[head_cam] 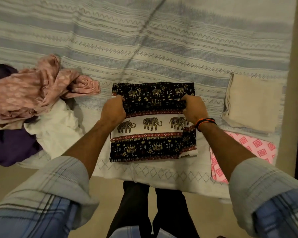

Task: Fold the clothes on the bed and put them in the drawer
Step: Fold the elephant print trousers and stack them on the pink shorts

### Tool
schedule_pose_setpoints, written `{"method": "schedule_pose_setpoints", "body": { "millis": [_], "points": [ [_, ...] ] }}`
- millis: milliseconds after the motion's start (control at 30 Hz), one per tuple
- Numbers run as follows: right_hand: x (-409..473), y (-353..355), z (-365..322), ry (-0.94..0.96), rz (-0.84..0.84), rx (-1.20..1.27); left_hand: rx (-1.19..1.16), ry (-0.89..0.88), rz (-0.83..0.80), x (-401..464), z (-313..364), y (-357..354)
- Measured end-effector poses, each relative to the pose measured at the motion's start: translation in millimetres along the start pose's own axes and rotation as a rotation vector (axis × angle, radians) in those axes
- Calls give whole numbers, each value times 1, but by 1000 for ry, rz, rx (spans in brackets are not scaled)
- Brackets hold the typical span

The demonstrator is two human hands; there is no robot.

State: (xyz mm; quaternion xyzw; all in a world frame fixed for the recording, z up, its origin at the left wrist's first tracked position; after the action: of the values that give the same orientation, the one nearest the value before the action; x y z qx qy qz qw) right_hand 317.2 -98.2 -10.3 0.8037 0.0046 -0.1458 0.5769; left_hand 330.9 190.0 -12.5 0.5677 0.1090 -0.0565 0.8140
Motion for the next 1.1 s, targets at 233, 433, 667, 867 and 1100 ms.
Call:
{"method": "schedule_pose_setpoints", "body": {
  "millis": [233,433,667,867,1100],
  "points": [
    [49,6,9,-152,64,166,-201,228,99,40,-13,5],
    [93,9,-1,-154,112,186,-268,256,169,85,-6,17],
    [102,-8,1,-134,124,12,-239,320,193,97,-15,-1],
    [37,-54,50,-426,34,122,-260,576,62,32,-55,-37],
    [-17,-71,77,-601,68,332,-348,685,12,-25,-78,-67]
  ]
}}
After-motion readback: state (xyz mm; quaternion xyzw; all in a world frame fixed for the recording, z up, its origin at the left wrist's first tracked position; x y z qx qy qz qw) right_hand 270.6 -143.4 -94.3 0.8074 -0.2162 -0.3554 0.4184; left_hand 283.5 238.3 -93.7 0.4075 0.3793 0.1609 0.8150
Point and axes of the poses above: each hand's wrist, its own x-axis towards the middle knuckle, its own y-axis out of the back of the hand, z = x × y, the point moved 7 cm from there along x, towards the middle knuckle, and after that the axes turned 12 degrees about z, right-handed, at the moved point
